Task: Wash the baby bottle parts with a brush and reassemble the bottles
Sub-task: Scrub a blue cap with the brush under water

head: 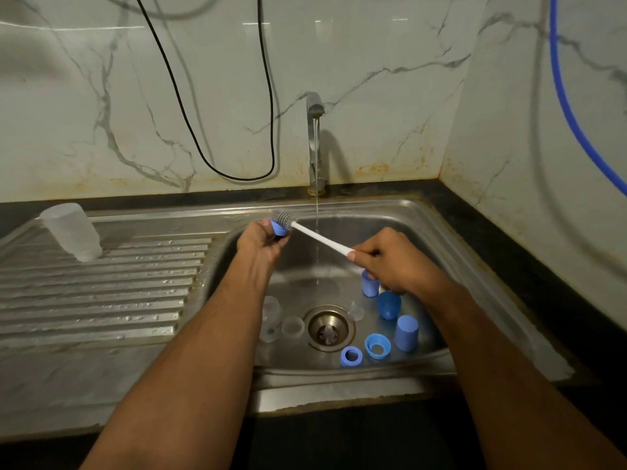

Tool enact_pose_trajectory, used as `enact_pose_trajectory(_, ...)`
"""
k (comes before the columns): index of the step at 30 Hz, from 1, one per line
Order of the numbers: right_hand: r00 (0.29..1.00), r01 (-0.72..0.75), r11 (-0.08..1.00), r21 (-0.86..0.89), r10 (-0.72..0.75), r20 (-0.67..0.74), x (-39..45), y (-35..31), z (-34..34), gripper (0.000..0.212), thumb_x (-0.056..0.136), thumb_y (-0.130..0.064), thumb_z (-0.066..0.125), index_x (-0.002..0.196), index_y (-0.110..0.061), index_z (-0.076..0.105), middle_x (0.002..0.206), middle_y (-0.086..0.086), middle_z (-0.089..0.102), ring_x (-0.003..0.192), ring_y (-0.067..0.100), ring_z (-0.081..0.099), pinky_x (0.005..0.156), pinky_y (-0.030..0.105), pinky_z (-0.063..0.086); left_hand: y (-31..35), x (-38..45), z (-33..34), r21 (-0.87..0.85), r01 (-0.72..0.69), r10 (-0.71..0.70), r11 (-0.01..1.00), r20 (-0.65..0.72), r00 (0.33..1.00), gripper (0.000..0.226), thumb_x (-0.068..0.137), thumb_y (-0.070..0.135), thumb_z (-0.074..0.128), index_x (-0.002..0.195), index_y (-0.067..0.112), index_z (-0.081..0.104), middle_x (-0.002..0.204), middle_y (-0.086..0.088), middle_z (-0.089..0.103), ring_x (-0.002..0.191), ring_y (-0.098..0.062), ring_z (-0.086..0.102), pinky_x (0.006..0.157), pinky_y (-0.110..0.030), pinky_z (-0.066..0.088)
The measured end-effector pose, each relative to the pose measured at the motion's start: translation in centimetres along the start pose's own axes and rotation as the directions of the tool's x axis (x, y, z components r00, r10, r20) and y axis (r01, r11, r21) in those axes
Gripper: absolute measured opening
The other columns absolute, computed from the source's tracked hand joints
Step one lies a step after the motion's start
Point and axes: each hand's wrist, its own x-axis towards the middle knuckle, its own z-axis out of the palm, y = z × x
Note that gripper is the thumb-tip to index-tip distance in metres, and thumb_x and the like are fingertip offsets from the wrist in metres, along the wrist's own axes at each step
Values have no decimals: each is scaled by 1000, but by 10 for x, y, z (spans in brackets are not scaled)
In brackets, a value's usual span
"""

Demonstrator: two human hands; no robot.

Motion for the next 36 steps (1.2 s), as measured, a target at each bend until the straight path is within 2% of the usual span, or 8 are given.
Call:
enact_pose_trajectory(2,999,-24,1000,-16,24,-34,3,4,-3,20,100,-32,61,106,-20,76,72,11,70,56,19,61,58,32,55,1,-5,1,26,7,-7,1000,10,1000,37,98,-6,45,133,-10,55,113,-22,66,92,-29,67,76,-40,62)
enact_pose_trajectory(6,997,24,998,-66,-29,-73,3,-3,3,24,101,-30,60,110,-17,77,70,6,68,69,24,68,70,39,58,-12,-11,8,-16,15,-15,1000,29,999,25,97,-5,50,121,-8,57,117,-26,62,103,-34,65,90,-44,57)
enact_pose_trajectory(11,1000,-6,1000,-14,6,9,0,-1,-3,22,102,-30,59,110,-17,75,69,7,65,50,11,52,45,21,42,-1,-4,0,-58,20,-21,998,-28,999,37,97,-4,49,134,-7,53,126,-23,63,100,-33,67,65,-40,58)
enact_pose_trajectory(18,999,29,998,-59,-31,-42,2,-3,2,24,102,-28,60,99,-12,78,64,4,63,58,18,60,57,30,50,-17,-10,10,-35,30,-29,999,4,1000,33,95,-5,54,128,-7,57,121,-25,64,109,-34,67,97,-46,55)
enact_pose_trajectory(23,1000,-8,1000,23,7,27,-1,1,-8,18,102,-32,59,95,-23,73,68,6,64,50,10,51,48,22,45,-2,-6,0,-78,26,-26,997,6,1000,32,97,-5,43,127,-7,56,122,-24,65,112,-35,65,86,-45,59)
enact_pose_trajectory(30,992,-5,1000,-3,5,-124,-1,7,-26,22,100,-31,63,115,-21,76,65,-1,65,48,3,54,47,16,40,-6,-12,-5,-205,31,-32,978,-3,999,32,94,10,56,125,1,60,120,-22,65,106,-36,67,80,-45,62)
enact_pose_trajectory(33,994,18,988,-151,-33,-100,-1,7,-29,22,98,-38,64,111,-26,77,72,1,71,66,15,66,62,28,54,-5,-13,-5,-186,24,-28,982,-22,999,33,95,12,55,125,0,61,120,-22,67,104,-35,69,70,-45,63)
enact_pose_trajectory(36,996,8,966,-258,-31,-84,-3,3,-25,23,98,-41,63,109,-28,78,68,-2,70,69,19,67,60,26,48,-7,-12,-2,-117,22,-24,993,-13,1000,30,95,8,52,122,-3,62,118,-25,67,105,-35,69,85,-46,61)
